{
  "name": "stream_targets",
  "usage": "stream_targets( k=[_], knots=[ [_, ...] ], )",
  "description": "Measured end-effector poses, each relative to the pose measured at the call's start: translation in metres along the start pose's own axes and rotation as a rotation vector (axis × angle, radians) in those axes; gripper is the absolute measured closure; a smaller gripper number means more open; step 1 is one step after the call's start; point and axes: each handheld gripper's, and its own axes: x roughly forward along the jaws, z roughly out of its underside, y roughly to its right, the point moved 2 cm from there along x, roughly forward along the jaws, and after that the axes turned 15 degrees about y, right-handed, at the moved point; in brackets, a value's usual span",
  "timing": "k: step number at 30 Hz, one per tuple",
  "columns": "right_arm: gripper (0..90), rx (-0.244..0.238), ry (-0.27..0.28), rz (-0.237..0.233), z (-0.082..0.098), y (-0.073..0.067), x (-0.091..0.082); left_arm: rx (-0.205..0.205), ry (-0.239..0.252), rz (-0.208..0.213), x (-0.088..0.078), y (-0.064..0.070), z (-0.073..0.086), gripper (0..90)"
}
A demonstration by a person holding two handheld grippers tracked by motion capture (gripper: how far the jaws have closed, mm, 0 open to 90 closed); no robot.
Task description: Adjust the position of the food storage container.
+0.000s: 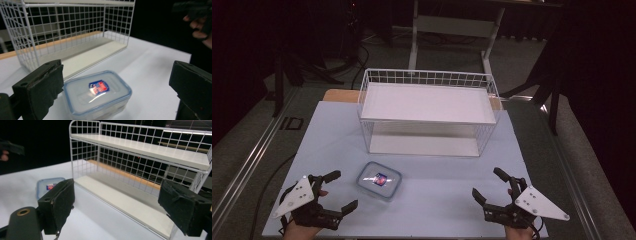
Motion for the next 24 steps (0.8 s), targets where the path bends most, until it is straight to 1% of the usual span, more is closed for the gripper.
stream_targets(
  k=[2,3,4,5,6,7,8,9,12,15,16,17,18,20,22,24],
  knots=[
    [13.8,0.002,0.007,0.004,-0.002,-0.001,-0.001,-0.007,-0.004,-0.001,0.001,0.000,0.000,0.5],
    [13.7,0.012,0.013,-0.004,-0.003,-0.001,-0.002,-0.003,-0.006,0.006,0.001,0.001,0.000,0.5],
    [13.7,0.012,0.013,-0.004,-0.003,-0.001,-0.002,-0.003,-0.006,0.006,0.001,0.001,0.000,0.5],
    [13.6,0.020,0.015,-0.011,-0.004,-0.001,-0.002,-0.009,0.011,0.016,0.002,0.002,-0.003,0.5],
    [13.6,0.019,0.029,-0.034,-0.008,-0.004,-0.002,-0.008,0.015,0.014,0.002,0.002,-0.005,0.5],
    [13.6,-0.001,0.032,-0.035,-0.010,-0.005,-0.002,-0.015,0.026,0.019,0.002,0.002,-0.006,0.5],
    [13.6,-0.010,0.035,-0.034,-0.012,-0.006,-0.003,-0.019,0.032,0.025,0.002,0.001,-0.008,0.5],
    [13.6,-0.008,0.036,-0.036,-0.015,-0.006,-0.003,-0.014,0.031,0.018,0.003,0.001,-0.010,0.5],
    [13.6,0.005,0.046,-0.030,-0.019,-0.005,-0.003,-0.011,0.024,0.030,0.004,-0.004,-0.012,0.5],
    [13.6,-0.001,0.051,-0.014,-0.022,-0.004,-0.005,0.020,-0.021,0.010,0.006,-0.013,-0.006,0.6],
    [13.6,0.000,0.058,-0.011,-0.022,-0.004,-0.005,0.017,-0.035,0.005,0.007,-0.017,-0.004,0.7],
    [13.6,0.000,0.055,-0.008,-0.022,-0.004,-0.006,0.005,-0.047,0.007,0.008,-0.021,-0.001,0.8],
    [13.6,-0.001,0.052,-0.006,-0.023,-0.004,-0.005,0.000,-0.053,0.000,0.008,-0.024,0.001,3.2],
    [13.6,0.008,0.057,-0.005,-0.022,-0.003,-0.005,-0.004,-0.072,-0.011,0.009,-0.031,0.004,4.4],
    [13.6,0.003,0.059,0.007,-0.021,-0.003,-0.005,0.011,-0.076,-0.028,0.010,-0.036,0.007,5.3],
    [13.6,0.004,0.060,0.004,-0.019,-0.004,-0.005,0.014,-0.087,-0.041,0.011,-0.041,0.009,9.4]
  ],
)
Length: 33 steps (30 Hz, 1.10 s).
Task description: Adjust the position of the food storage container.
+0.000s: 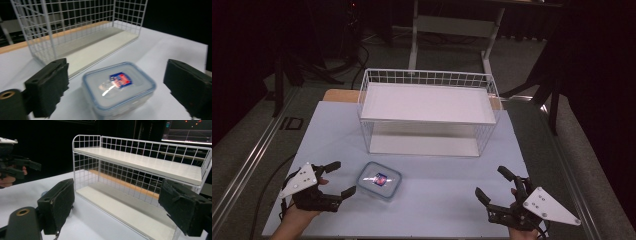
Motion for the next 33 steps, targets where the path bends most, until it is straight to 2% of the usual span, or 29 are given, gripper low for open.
stream_targets(
  k=[3,7,11,13,15,16,20,21,23,27,33],
  knots=[
    [13.6,-0.007,-0.007,-0.004,0.002,-0.002,0.001,0.005,-0.024,-0.005,0.003,-0.008,0.003,22.7],
    [13.6,-0.011,-0.009,-0.011,0.004,-0.005,0.004,0.010,-0.061,-0.062,0.007,-0.019,0.010,41.1],
    [13.6,-0.022,-0.006,-0.024,0.003,-0.009,0.003,-0.005,-0.104,-0.081,0.006,-0.030,0.019,55.4],
    [13.6,-0.023,-0.006,-0.025,0.003,-0.009,0.004,-0.033,-0.139,-0.086,0.006,-0.036,0.026,66.4],
    [13.6,-0.017,-0.007,-0.030,0.004,-0.009,0.004,-0.025,-0.190,-0.096,0.008,-0.038,0.032,75.3],
    [13.6,-0.017,-0.011,-0.030,0.005,-0.009,0.005,-0.040,-0.214,-0.077,0.010,-0.039,0.037,79.5],
    [13.6,0.003,-0.020,-0.036,0.008,-0.010,0.006,-0.032,-0.284,-0.082,0.018,-0.038,0.047,89.0],
    [13.6,0.002,-0.022,-0.037,0.008,-0.010,0.006,-0.039,-0.299,-0.075,0.021,-0.037,0.050,90.0],
    [13.6,0.001,-0.021,-0.040,0.008,-0.011,0.006,-0.028,-0.328,-0.060,0.024,-0.035,0.053,90.0],
    [13.6,0.000,-0.028,-0.043,0.009,-0.011,0.007,-0.017,-0.346,-0.036,0.029,-0.030,0.056,90.0],
    [13.6,0.012,-0.037,-0.042,0.011,-0.009,0.008,-0.028,-0.352,-0.037,0.031,-0.026,0.055,90.0]
  ],
)
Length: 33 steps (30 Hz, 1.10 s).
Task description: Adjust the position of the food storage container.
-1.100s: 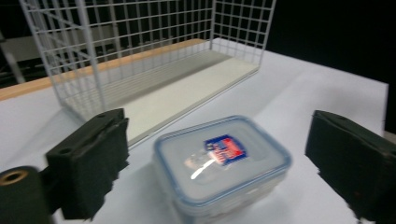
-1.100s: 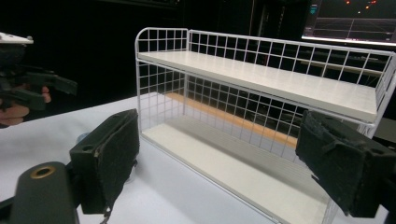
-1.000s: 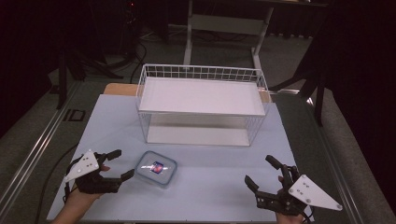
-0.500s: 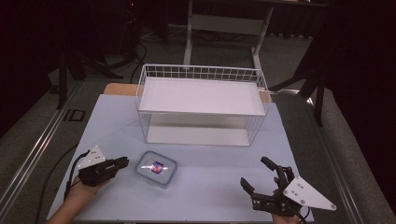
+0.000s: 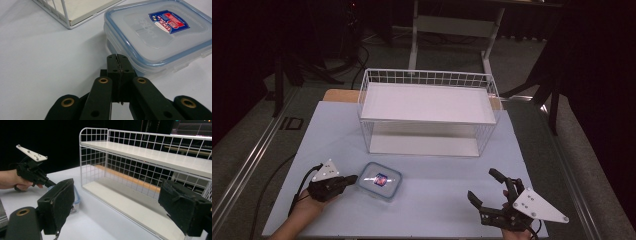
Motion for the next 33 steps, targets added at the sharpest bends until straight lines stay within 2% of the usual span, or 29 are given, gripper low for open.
stream_targets(
  k=[1,2,4,9,11,12,15,19,20,24,33],
  knots=[
    [13.6,0.000,-0.001,-0.001,0.000,0.000,0.000,0.000,0.000,0.000,0.000,0.000,0.000,90.0],
    [13.6,0.001,-0.003,0.001,0.001,0.000,0.000,-0.007,-0.010,0.022,0.003,0.007,0.000,90.0],
    [13.6,0.002,-0.004,0.000,0.001,0.000,0.001,0.002,-0.022,0.037,0.006,0.014,-0.001,90.0],
    [13.6,0.001,-0.006,-0.001,0.001,0.000,0.001,-0.008,-0.032,0.111,0.017,0.035,-0.003,90.0],
    [13.6,-0.001,-0.010,-0.001,0.002,0.000,0.001,0.002,-0.049,0.122,0.022,0.042,-0.003,90.0],
    [13.6,-0.002,-0.008,-0.002,0.002,0.000,0.001,-0.007,-0.058,0.128,0.024,0.044,-0.003,90.0],
    [13.6,-0.004,-0.009,-0.003,0.001,0.000,0.000,0.000,-0.065,0.113,0.026,0.045,-0.004,90.0],
    [13.6,-0.006,-0.008,-0.001,0.001,0.000,-0.001,0.018,-0.069,0.075,0.026,0.040,-0.003,90.0],
    [13.6,-0.003,-0.005,-0.002,0.001,0.000,-0.001,0.007,-0.066,0.071,0.025,0.037,-0.003,90.0],
    [13.6,-0.002,-0.004,-0.003,0.000,0.000,-0.001,-0.018,-0.064,0.081,0.025,0.035,-0.004,90.0],
    [13.8,0.002,-0.017,-0.016,0.002,-0.002,0.001,-0.017,-0.065,0.108,0.034,0.042,-0.005,90.0]
  ],
)
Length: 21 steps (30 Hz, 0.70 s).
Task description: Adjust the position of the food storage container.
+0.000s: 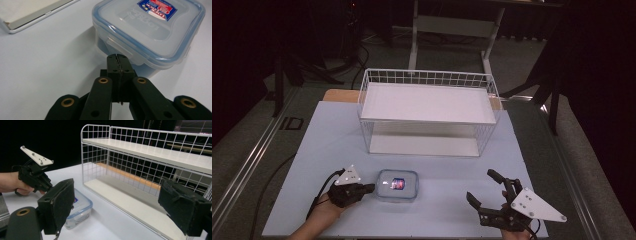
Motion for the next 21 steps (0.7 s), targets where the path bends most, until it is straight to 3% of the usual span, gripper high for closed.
stream_targets(
  k=[21],
  knots=[
    [13.7,-0.003,-0.009,-0.017,0.001,-0.002,0.001,-0.040,0.007,0.075,0.042,0.019,-0.014,90.0]
  ],
)
